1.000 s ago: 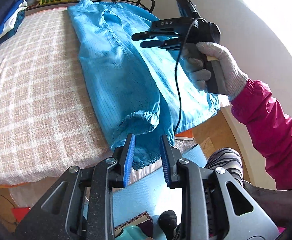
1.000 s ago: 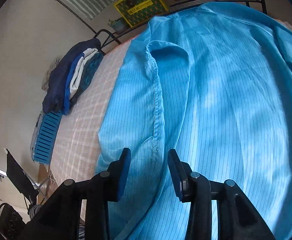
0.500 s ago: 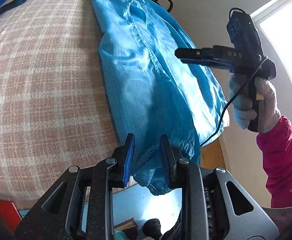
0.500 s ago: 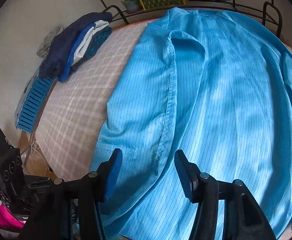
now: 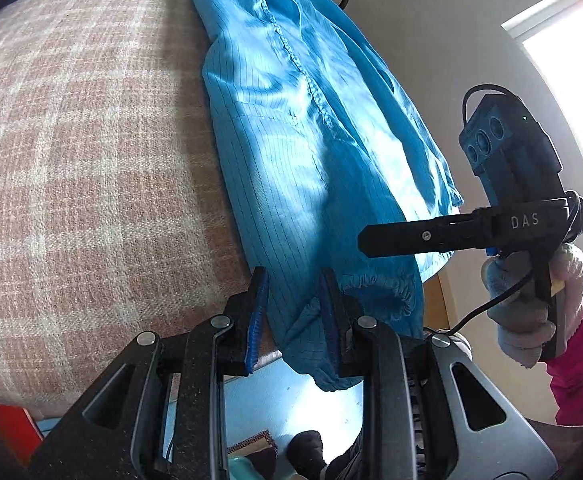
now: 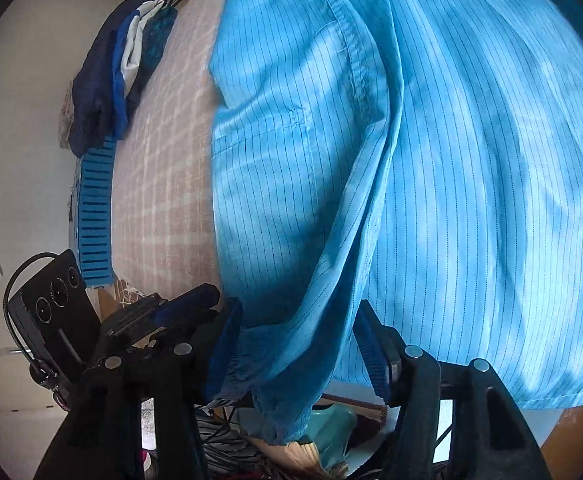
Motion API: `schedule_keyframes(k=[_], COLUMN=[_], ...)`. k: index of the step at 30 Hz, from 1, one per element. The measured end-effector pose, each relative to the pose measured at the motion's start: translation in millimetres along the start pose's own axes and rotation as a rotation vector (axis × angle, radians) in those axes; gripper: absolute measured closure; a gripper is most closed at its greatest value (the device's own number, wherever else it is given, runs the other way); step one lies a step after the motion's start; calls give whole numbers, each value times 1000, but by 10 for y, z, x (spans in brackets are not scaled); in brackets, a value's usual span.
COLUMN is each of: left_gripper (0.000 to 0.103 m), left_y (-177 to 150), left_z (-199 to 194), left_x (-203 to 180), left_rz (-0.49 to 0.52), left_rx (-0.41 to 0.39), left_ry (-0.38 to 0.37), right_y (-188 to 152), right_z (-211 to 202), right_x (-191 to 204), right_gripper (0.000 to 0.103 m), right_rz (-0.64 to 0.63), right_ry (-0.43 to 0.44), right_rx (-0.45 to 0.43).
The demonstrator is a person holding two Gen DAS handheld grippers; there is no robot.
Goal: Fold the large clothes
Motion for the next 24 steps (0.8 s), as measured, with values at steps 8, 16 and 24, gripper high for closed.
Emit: schedule_keyframes(k=[8,16,24], left_gripper=[78,78,78], left_y=[117,51,-373], left_z=[-162,-196,-429], left_x=[-74,-617,-687], left_rz=[-17,79,159], left_rx=[-51,-60,-31], left_ry=[-35,-158,-185], right_y=[101,264,129], right_z=[-506,-992,-707], right_x=[691,1138,872], right_gripper=[102,102,102], right_rz=[-290,-403,-223], right_ry=[-159,-254,30], right_rx=[-17,-79,-103])
Point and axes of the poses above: each gripper's, at about its wrist camera, not at the fingertips, and z roughly the way its jaws point, x to its left, y to its top, the point moved 7 cm from there along z, roughly the way its jaws point, and after that the axes turned 15 degrees about y, right-handed, at the moved point
